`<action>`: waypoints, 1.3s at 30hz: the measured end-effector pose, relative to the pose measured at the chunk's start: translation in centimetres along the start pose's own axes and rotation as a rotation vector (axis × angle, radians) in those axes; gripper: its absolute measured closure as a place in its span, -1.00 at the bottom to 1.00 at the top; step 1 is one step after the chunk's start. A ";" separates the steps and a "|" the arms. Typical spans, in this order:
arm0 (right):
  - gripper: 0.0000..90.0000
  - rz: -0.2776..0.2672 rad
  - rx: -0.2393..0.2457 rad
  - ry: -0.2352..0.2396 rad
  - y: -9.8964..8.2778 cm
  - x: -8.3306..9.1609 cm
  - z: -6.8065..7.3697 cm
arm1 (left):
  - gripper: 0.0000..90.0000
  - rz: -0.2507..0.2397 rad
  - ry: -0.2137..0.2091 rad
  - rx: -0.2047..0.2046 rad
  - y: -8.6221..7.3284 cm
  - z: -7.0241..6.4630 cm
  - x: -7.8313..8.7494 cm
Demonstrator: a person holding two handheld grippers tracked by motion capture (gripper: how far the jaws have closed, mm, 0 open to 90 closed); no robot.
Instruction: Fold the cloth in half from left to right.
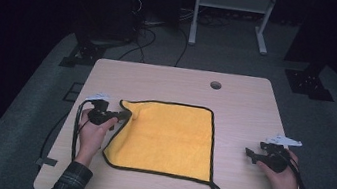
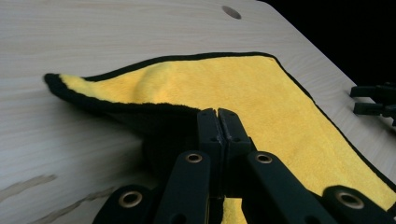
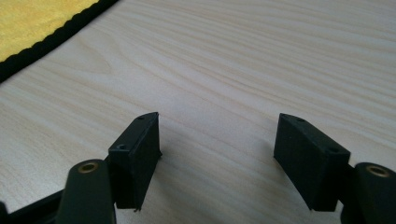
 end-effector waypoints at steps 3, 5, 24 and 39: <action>-0.33 0.000 0.000 0.000 0.0 0.0 0.0 | 0.98 0.008 -0.021 -0.006 0.2 -0.8 -0.6; -0.32 0.000 0.000 0.000 0.0 0.0 0.0 | 0.98 0.006 -0.046 0.004 0.4 -1.4 -0.9; -0.33 0.000 0.001 0.000 0.0 0.0 0.0 | 0.98 0.045 -0.167 -0.068 1.4 -6.9 -4.4; -0.33 0.000 0.001 0.001 0.0 0.0 0.0 | 0.98 0.081 -0.242 -0.122 1.8 -11.0 -7.2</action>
Point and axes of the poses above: each handheld gripper's, and its own axes: x roughly backward along the jaws, y roughly out of its top, z roughly to its left, the point moved 4 cm from there along -x, roughly forward along the jaws, and after that the axes turned 13 degrees about y, right-handed, at the moved point
